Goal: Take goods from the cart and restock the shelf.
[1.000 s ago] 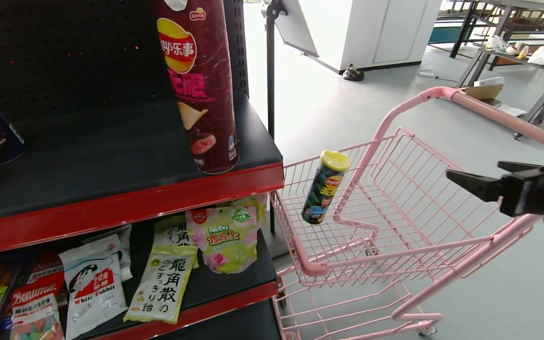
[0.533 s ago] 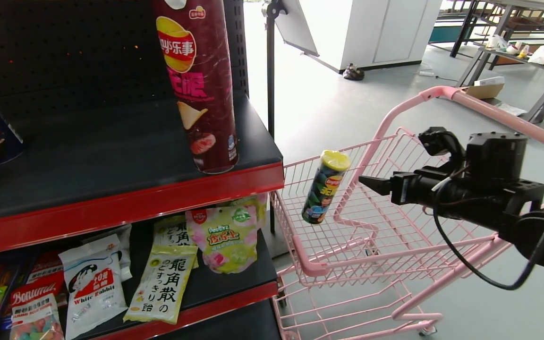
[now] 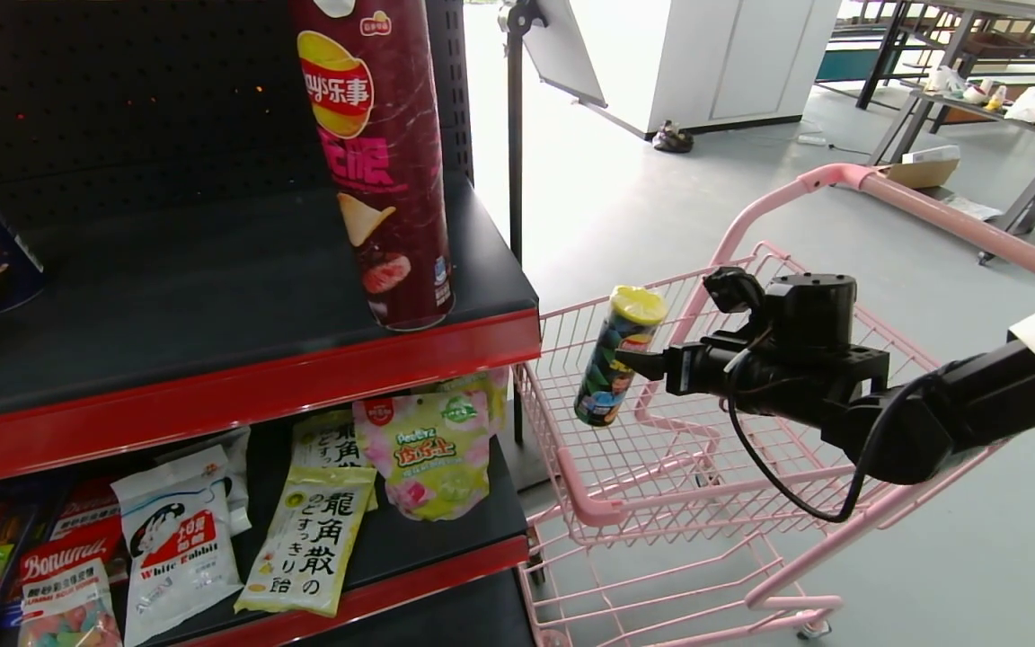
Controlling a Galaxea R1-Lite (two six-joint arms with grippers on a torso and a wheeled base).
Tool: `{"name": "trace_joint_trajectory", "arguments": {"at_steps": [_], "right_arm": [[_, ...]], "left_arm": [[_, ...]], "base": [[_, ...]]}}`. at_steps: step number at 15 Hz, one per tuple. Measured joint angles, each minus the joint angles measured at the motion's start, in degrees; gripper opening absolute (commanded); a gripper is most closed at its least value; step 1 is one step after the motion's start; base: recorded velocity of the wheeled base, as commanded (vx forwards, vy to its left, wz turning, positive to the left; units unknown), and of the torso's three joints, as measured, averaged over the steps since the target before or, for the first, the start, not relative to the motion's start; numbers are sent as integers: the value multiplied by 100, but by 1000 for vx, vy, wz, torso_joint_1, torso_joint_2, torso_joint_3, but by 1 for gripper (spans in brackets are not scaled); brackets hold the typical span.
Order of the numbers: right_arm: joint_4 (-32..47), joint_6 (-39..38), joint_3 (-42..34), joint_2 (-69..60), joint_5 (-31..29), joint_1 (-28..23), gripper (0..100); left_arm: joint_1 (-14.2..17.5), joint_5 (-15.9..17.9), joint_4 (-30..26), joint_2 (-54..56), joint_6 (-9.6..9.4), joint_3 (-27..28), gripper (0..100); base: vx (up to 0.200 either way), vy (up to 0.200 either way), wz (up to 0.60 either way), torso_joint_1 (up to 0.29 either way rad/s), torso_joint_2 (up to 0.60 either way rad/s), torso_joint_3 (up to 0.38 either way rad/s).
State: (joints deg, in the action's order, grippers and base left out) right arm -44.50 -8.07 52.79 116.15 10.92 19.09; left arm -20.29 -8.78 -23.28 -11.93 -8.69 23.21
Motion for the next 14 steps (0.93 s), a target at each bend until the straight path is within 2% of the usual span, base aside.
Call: {"name": "trace_joint_trajectory", "arguments": {"at_steps": [10,11,14], "right_arm": [[-6,-22,1317,1084,13,-30,100],[-4,-22,1421,1187,10,-30,0],[-9,-104,1679,1447,0,-21,0]], "left_arm": [[6,-9,-9,-49,-1,2,100],[2,-9,-11,-51,-1,0,100],[2,-6,-11,-52,-1,2,100]], "base": [[0,0,0,0,0,0],[0,0,0,0,0,0],[0,0,0,0,0,0]]}}
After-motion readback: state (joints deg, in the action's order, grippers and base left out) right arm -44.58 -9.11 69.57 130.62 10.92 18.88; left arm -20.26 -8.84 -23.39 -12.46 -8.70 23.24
